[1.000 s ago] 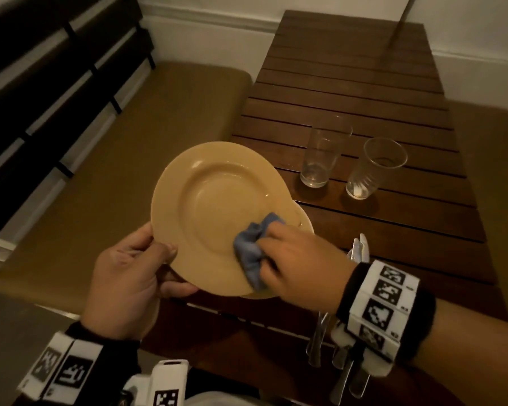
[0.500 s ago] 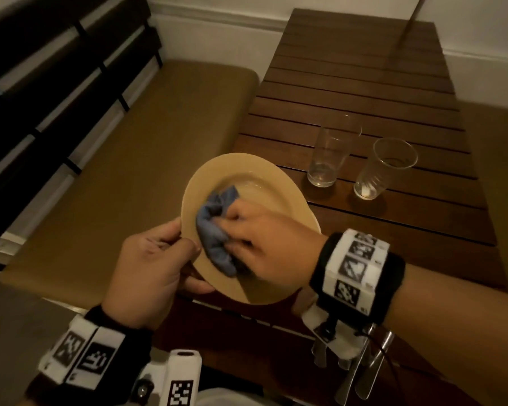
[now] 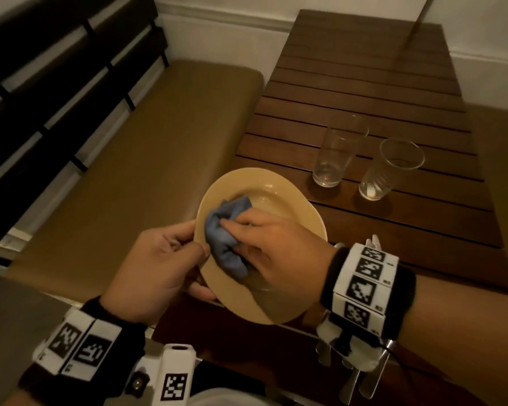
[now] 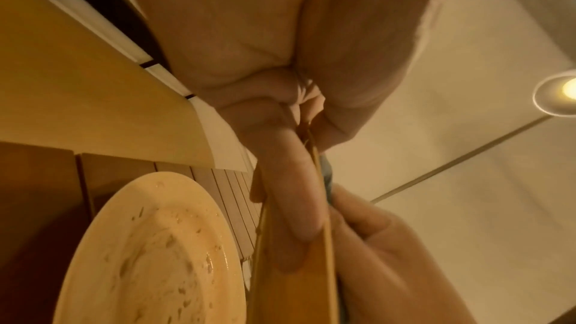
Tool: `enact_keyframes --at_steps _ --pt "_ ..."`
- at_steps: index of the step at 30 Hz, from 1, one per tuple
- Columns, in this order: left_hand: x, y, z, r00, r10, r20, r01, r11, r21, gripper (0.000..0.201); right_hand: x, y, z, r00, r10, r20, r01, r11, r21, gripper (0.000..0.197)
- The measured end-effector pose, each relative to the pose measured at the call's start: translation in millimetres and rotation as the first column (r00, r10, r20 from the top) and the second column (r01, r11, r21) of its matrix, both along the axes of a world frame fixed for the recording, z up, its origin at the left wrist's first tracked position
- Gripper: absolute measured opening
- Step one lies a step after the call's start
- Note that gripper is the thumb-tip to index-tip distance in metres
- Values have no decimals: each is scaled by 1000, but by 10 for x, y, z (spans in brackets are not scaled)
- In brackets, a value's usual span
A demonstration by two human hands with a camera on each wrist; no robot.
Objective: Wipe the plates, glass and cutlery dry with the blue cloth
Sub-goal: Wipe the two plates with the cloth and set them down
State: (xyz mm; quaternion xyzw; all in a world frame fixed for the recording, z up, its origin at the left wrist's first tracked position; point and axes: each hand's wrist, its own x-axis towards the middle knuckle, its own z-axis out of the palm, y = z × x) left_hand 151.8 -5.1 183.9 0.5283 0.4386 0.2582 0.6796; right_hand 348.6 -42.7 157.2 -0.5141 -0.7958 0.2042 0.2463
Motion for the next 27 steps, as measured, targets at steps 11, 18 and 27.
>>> enact_keyframes --at_steps 11,18,27 --pt "-59 -97 -19 986 124 111 -124 992 -6 48 411 453 -90 870 -267 414 265 962 62 51" --pt "-136 -72 -175 930 328 163 -323 945 -62 39 397 -51 -84 882 -153 445 206 976 -73 22" --pt "-127 -49 -176 899 420 125 -405 905 -130 39 -43 -342 9 978 -33 205 59 991 -121 33"
